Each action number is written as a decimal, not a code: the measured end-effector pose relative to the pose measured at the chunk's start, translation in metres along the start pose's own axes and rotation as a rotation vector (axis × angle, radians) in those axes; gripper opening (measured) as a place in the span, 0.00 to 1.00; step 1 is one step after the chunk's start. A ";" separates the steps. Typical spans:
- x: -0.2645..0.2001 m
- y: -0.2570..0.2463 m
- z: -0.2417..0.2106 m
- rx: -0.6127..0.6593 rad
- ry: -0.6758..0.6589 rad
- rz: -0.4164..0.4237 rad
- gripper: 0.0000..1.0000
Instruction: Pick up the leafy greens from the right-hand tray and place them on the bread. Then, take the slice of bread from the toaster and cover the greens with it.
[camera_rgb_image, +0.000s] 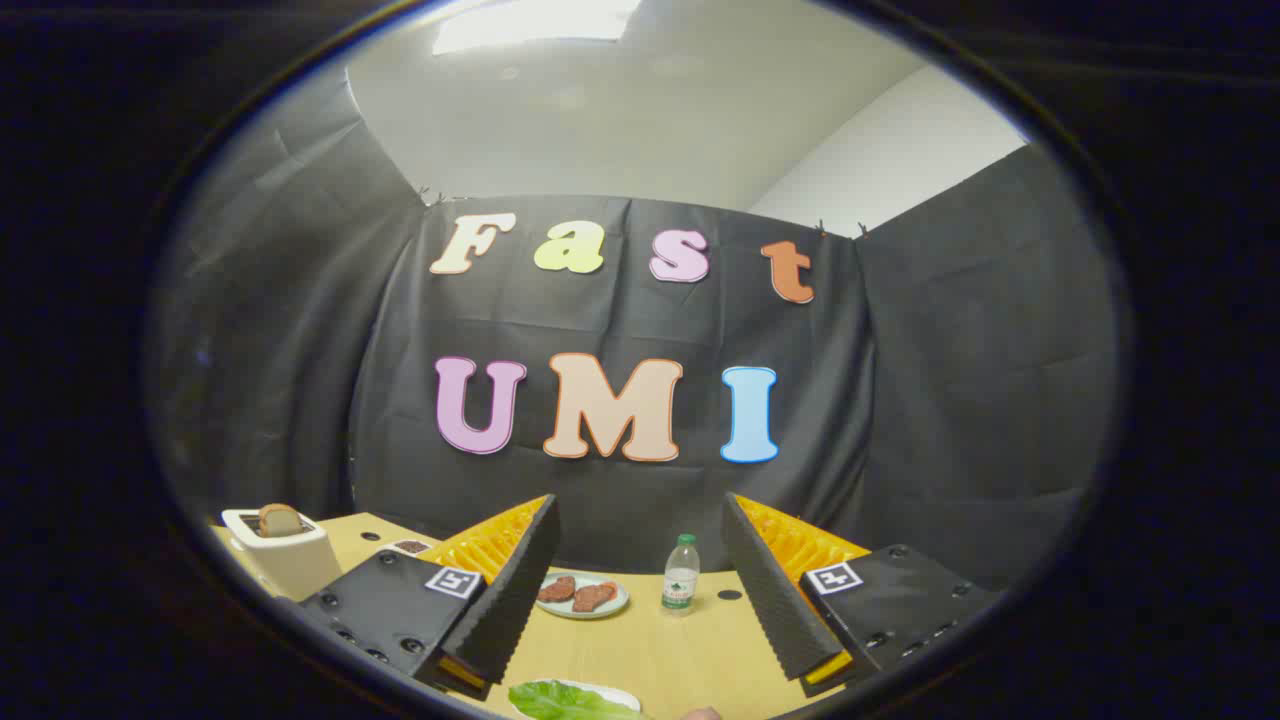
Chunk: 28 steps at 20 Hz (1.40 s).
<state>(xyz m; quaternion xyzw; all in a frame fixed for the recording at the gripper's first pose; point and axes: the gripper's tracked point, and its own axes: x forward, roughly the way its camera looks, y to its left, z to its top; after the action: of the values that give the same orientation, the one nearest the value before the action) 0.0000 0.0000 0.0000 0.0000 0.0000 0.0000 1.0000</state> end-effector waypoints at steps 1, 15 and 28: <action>0.000 -0.003 0.000 0.002 0.000 -0.003 1.00; 0.003 0.008 -0.021 0.034 0.056 0.040 1.00; 0.010 0.010 -0.027 0.071 0.057 0.059 1.00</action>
<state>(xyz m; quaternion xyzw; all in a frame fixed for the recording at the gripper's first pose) 0.0097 0.0097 -0.0274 0.0353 0.0286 0.0295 0.9985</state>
